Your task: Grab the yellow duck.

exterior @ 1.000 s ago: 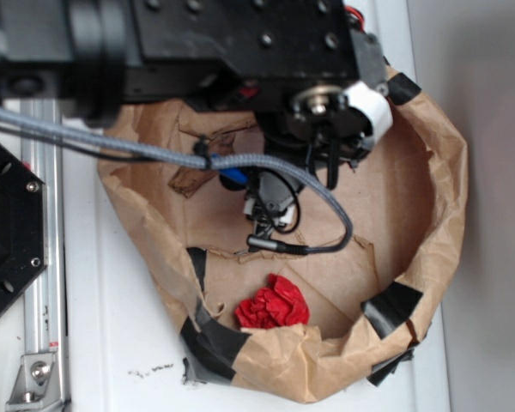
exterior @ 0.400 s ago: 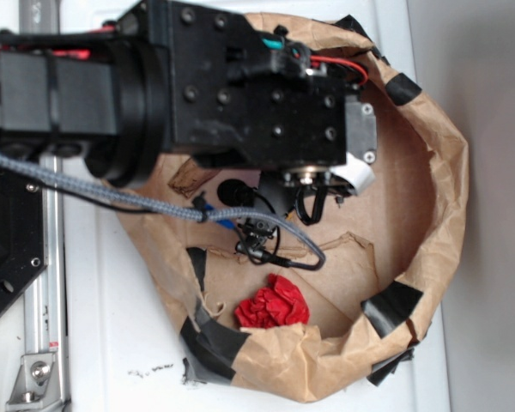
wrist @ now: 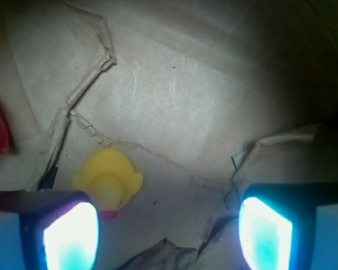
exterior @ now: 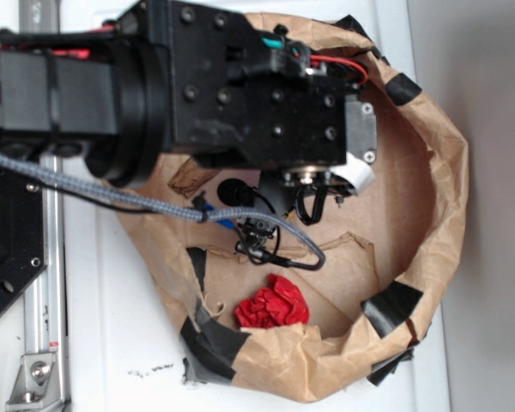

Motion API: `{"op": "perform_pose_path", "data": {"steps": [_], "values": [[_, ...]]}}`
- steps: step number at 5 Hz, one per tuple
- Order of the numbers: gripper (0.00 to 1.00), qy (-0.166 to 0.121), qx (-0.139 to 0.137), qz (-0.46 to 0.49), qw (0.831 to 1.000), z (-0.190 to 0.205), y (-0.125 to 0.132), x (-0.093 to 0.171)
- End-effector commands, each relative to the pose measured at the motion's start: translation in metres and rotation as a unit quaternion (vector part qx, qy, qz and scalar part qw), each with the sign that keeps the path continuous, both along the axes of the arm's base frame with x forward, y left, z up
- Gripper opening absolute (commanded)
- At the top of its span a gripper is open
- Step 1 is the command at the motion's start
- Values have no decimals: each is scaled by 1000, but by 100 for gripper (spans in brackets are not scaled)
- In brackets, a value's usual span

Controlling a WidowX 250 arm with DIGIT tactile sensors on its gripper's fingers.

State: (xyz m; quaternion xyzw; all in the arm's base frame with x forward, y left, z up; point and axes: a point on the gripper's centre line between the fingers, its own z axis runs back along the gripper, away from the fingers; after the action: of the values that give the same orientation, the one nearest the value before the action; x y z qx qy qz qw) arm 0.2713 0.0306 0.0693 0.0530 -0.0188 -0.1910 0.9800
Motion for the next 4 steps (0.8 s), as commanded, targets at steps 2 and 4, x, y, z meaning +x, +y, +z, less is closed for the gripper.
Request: {"op": "perform_pose_path", "data": {"steps": [2,4], "values": [[100,-42,-26,-3,999,-12,4,-2],[100,-48,-81,-9,996,-6,12,0]]}}
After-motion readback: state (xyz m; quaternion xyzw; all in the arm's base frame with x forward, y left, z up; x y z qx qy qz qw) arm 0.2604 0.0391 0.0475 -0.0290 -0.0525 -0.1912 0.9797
